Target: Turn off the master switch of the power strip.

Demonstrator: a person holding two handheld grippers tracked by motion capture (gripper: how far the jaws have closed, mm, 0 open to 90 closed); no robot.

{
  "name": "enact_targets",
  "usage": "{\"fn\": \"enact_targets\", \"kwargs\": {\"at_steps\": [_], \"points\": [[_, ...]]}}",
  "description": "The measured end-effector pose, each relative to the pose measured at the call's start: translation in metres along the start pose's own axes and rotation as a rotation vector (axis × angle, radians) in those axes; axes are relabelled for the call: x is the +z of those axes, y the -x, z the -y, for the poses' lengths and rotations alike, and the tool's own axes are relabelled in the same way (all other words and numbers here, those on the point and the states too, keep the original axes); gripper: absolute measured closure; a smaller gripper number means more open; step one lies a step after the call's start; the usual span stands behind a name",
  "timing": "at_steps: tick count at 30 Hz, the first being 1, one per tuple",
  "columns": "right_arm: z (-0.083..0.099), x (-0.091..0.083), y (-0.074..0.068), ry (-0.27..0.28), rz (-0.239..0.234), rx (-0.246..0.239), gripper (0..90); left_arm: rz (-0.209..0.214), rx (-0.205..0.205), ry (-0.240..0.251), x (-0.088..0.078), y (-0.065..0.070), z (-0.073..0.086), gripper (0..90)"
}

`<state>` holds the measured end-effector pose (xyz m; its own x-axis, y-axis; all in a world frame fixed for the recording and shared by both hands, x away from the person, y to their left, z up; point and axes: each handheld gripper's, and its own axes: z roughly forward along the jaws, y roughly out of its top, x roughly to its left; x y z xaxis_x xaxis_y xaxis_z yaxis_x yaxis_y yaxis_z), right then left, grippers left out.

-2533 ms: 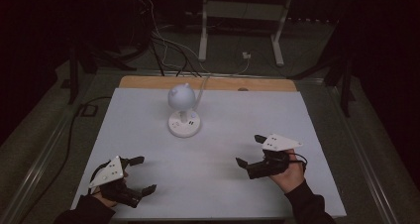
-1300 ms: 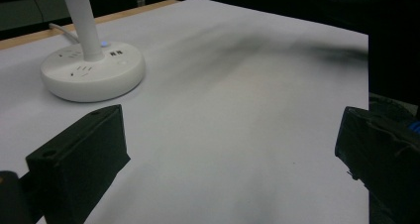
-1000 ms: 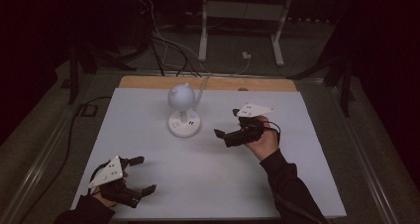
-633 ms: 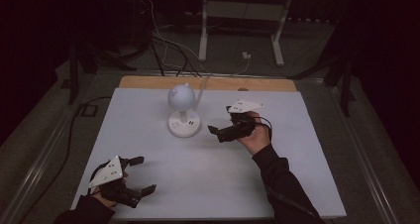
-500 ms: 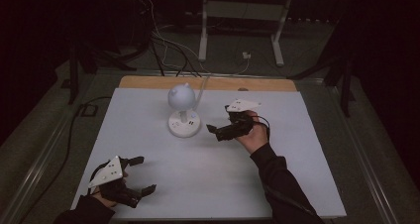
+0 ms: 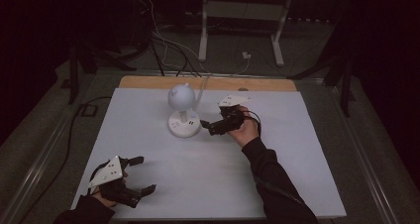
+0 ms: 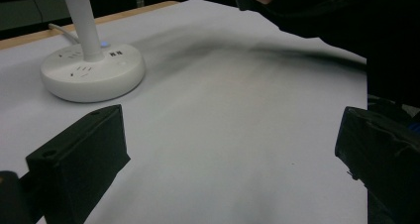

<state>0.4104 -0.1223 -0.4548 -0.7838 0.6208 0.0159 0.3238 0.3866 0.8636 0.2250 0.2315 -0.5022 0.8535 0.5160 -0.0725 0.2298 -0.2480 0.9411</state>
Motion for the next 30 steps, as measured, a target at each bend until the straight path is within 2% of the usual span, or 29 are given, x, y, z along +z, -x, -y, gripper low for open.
{"fn": "enact_targets", "kwargs": {"at_steps": [10, 15, 18, 21, 26, 30], "points": [[-0.001, 0.021, 0.001, -0.004, 0.004, 0.003, 0.3, 0.002, 0.0, 0.001, 0.0, 0.0, 0.0, 0.3], [-0.001, 0.03, 0.004, -0.008, 0.006, 0.026, 2.7, 0.002, -0.001, 0.002, 0.0, 0.0, 0.0, 0.3], [0.0, 0.034, 0.004, -0.009, 0.002, 0.039, 5.4, 0.002, -0.001, 0.002, 0.0, 0.0, 0.0, 0.3], [0.003, 0.04, 0.004, -0.02, 0.013, 0.047, 14.0, 0.002, -0.002, 0.003, -0.001, 0.0, 0.0, 0.3], [0.005, 0.046, 0.003, -0.037, 0.029, 0.047, 22.1, 0.003, -0.002, 0.004, -0.001, 0.0, 0.0, 0.3], [0.006, 0.05, 0.003, -0.039, 0.059, 0.05, 22.4, 0.004, -0.003, 0.003, -0.001, 0.0, 0.0, 0.3]]}}
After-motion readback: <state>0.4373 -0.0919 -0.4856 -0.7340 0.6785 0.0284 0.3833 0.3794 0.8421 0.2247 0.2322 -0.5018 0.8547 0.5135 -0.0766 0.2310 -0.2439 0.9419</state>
